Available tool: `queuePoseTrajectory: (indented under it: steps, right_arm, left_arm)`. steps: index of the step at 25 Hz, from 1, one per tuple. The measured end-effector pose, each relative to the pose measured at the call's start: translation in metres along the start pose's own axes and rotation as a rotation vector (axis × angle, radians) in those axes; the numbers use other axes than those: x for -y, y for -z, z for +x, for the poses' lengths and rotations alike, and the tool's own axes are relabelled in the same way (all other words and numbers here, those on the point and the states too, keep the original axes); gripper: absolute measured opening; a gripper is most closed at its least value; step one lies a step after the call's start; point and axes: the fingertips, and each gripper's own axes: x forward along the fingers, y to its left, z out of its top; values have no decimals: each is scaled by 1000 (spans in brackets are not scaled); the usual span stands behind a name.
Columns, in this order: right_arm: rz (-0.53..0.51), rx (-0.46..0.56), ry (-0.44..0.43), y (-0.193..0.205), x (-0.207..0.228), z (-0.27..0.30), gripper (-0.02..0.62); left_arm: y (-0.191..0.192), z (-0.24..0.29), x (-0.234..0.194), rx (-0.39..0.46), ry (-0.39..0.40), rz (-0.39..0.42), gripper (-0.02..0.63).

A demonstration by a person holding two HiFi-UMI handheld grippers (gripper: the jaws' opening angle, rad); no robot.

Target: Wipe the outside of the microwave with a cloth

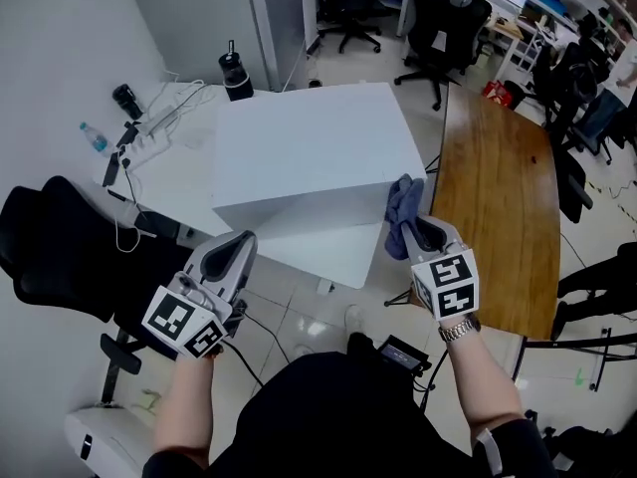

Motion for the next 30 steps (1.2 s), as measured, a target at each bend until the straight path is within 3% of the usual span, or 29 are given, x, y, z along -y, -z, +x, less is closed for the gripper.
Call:
queuePoseTrajectory:
  steps: [18, 24, 30]
  right_arm:
    - [-231, 108, -368, -68, -252, 79, 49]
    - [-279, 85, -400, -71, -298, 116, 51]
    - [-268, 35, -381, -64, -312, 159, 51]
  left_arm:
    - [7, -129, -48, 17, -189, -13, 5]
    - [8, -164, -66, 18, -248, -12, 5]
    - [9, -189, -82, 11, -293, -9, 5]
